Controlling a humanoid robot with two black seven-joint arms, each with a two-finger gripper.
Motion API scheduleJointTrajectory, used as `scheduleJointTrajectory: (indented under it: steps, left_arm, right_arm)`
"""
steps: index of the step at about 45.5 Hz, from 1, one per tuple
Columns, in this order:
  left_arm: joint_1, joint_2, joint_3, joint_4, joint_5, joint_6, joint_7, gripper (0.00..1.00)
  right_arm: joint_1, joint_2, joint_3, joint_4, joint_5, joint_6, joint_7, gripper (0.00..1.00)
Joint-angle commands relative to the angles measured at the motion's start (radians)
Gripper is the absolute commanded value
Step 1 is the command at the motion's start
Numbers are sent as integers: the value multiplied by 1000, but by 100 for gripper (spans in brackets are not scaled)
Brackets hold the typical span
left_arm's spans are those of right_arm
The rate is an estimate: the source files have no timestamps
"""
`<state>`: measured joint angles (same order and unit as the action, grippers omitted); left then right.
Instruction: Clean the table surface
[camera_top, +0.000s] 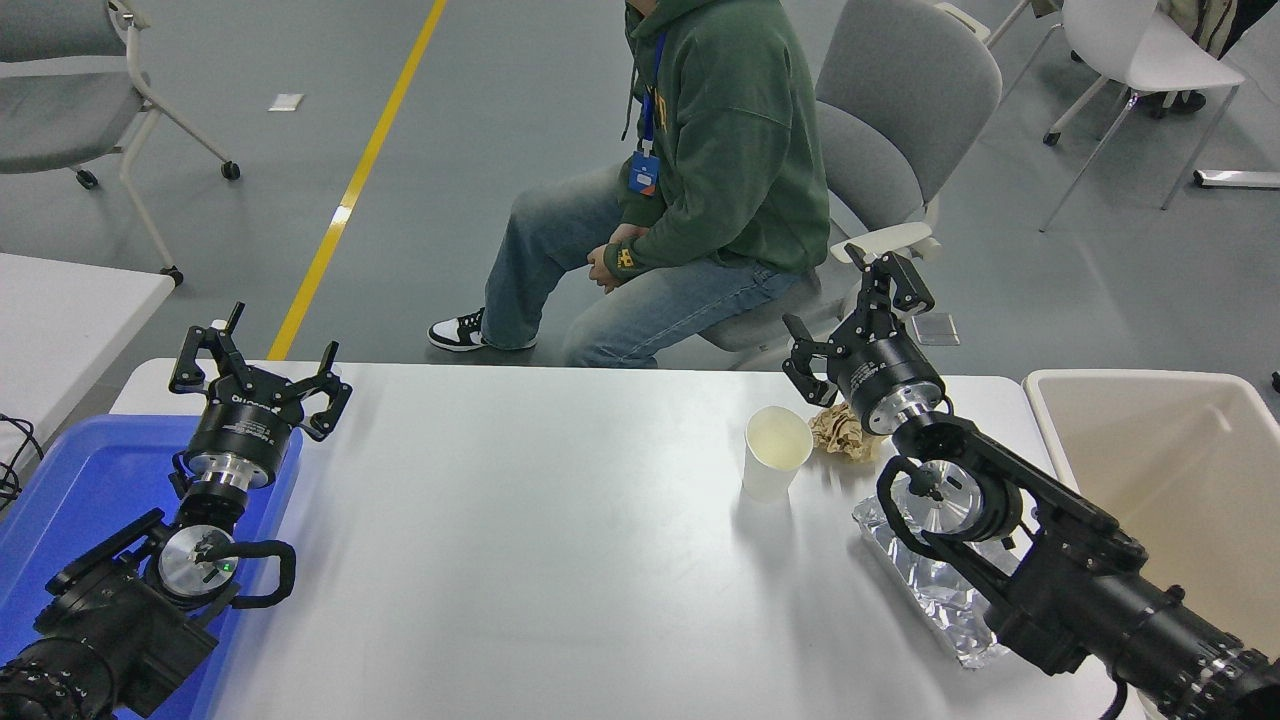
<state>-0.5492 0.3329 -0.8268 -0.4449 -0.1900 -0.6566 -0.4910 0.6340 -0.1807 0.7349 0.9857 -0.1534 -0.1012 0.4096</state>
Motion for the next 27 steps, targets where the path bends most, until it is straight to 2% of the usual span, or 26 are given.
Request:
scheduleJointTrajectory:
  steps: [1,27]
  left_arm:
    - [0,0,0,0,1,0,2,100]
    - [0,0,0,0,1,0,0,100]
  right_arm:
    - [1,1,0,1,0,0,0,100]
    - [4,-16,0,-1,0,1,-3,100]
